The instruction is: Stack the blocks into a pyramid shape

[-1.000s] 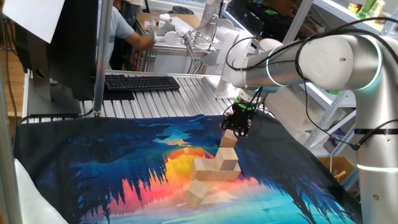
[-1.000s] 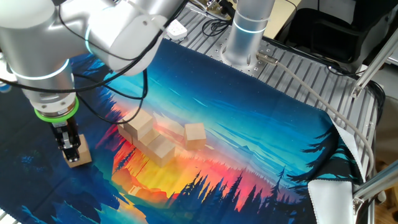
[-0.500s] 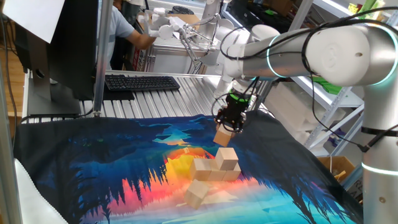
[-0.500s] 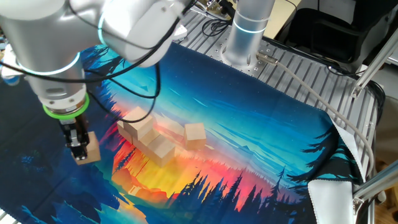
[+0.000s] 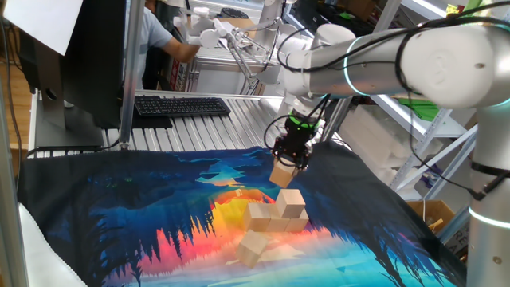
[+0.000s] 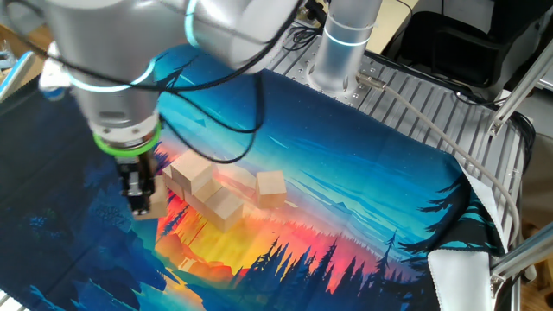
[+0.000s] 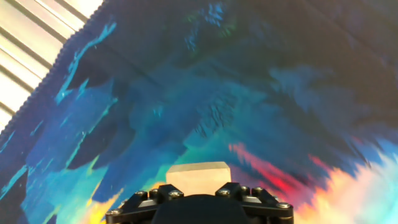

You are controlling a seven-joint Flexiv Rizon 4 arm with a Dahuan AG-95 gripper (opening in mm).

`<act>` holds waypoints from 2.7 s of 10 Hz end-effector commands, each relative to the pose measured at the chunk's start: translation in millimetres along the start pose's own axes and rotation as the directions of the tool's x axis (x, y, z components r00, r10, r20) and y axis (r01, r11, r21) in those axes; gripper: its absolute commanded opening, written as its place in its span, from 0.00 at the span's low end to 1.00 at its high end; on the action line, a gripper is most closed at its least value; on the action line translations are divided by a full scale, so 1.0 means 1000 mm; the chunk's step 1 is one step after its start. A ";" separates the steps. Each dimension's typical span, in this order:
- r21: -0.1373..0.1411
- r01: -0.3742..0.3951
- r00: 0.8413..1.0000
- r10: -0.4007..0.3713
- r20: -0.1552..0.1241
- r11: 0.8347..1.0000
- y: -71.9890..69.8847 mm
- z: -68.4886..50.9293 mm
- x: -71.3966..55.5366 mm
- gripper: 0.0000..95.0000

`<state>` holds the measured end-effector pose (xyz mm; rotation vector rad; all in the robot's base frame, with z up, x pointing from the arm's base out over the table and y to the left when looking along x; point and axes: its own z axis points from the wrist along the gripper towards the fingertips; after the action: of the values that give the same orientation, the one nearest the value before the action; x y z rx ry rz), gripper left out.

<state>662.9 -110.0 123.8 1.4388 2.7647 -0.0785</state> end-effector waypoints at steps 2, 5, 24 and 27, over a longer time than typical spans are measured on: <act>0.007 -0.066 0.998 0.066 -0.010 0.998 -0.003 -0.009 0.015 0.00; 0.012 -0.130 0.991 0.130 -0.028 0.991 -0.006 -0.021 0.025 0.00; 0.033 -0.129 0.992 0.129 -0.003 0.991 0.001 -0.032 0.010 0.00; 0.031 -0.130 0.991 0.130 -0.006 0.991 0.001 -0.032 0.010 0.00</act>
<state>659.4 -99.4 155.0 1.6267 2.6838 -0.1115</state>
